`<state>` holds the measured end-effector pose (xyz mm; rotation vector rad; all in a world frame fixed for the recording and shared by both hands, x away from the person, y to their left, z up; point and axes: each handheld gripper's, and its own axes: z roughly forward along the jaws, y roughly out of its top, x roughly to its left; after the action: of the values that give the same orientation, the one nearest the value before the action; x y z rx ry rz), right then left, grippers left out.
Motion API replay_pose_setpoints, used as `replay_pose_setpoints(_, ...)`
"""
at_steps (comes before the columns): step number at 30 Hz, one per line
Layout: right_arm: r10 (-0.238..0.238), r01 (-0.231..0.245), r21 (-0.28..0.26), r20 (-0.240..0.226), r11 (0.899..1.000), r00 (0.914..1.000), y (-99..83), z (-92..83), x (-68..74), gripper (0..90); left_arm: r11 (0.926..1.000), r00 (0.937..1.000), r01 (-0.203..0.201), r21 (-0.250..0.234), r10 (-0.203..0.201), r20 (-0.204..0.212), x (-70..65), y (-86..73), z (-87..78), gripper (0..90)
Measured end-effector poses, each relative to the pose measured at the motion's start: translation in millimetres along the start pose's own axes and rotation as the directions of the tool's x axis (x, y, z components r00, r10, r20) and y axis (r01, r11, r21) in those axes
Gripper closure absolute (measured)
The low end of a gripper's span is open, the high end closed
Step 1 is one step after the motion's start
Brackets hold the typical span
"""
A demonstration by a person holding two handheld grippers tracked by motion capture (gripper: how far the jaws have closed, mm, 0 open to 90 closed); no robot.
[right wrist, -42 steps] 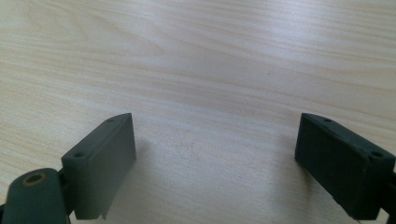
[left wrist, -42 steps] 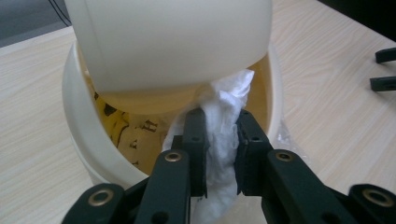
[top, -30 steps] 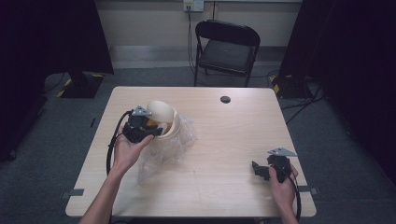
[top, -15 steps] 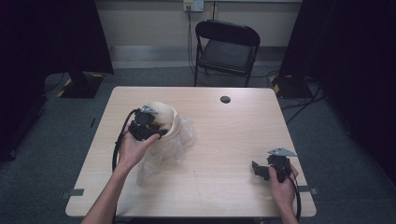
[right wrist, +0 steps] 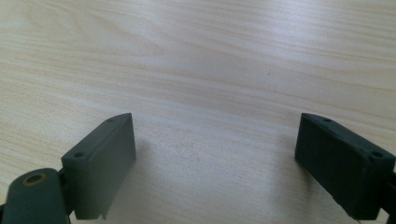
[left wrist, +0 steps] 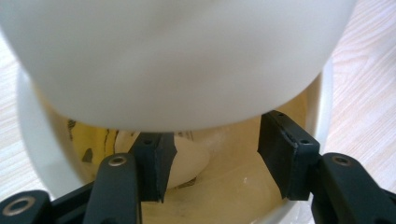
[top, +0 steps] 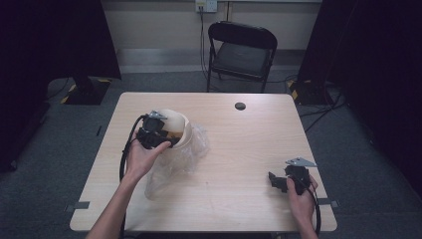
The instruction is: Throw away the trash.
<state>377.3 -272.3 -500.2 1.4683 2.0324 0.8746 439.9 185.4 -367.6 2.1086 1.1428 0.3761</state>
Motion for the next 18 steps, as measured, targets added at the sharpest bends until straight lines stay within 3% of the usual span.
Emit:
replay_pose_setpoints(1,0.000,0.000,0.000,0.000,1.000,1.0000,0.0,0.0,0.0,11.4,1.0000,1.0000,-0.004,-0.007,0.004,0.001,2.3,-0.3,-3.0,41.1)
replay_pose_setpoints(4,-0.001,0.001,0.001,0.000,1.000,1.0000,0.0,-0.1,-0.1,11.4,0.9997,1.0000,0.003,-0.023,-0.003,-0.001,2.7,-1.8,-7.4,46.5)
replay_pose_setpoints(10,0.000,0.000,0.001,-0.001,1.000,1.0000,0.0,0.0,0.0,11.4,0.9983,0.9999,-0.007,-0.058,0.008,0.012,3.7,-6.2,-18.3,46.9)
replay_pose_setpoints(14,0.000,0.000,0.001,-0.001,1.000,1.0000,0.0,0.0,-0.1,11.4,0.9935,0.9992,0.025,-0.111,-0.022,0.035,5.2,-13.0,-26.0,40.5)
replay_pose_setpoints(18,0.000,0.000,0.001,0.000,1.000,1.0000,0.0,-0.1,0.0,11.4,0.9858,0.9981,0.034,-0.165,-0.025,0.056,4.8,-21.1,-35.1,34.4)
